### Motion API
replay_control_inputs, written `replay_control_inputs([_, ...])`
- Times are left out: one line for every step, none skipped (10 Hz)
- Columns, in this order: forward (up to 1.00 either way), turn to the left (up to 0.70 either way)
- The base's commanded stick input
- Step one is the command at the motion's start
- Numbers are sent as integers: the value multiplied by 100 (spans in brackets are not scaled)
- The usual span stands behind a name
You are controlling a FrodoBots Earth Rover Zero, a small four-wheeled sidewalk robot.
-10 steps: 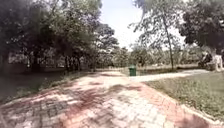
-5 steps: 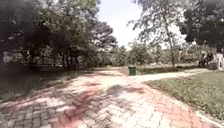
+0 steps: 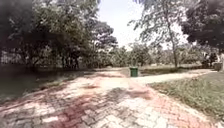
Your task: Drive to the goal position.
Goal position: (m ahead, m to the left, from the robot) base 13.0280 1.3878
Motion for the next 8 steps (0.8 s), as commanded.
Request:
replay_control_inputs([70, 0])
replay_control_inputs([70, 0])
replay_control_inputs([70, 0])
replay_control_inputs([70, 0])
replay_control_inputs([70, 0])
replay_control_inputs([70, 0])
replay_control_inputs([70, 0])
replay_control_inputs([70, 0])
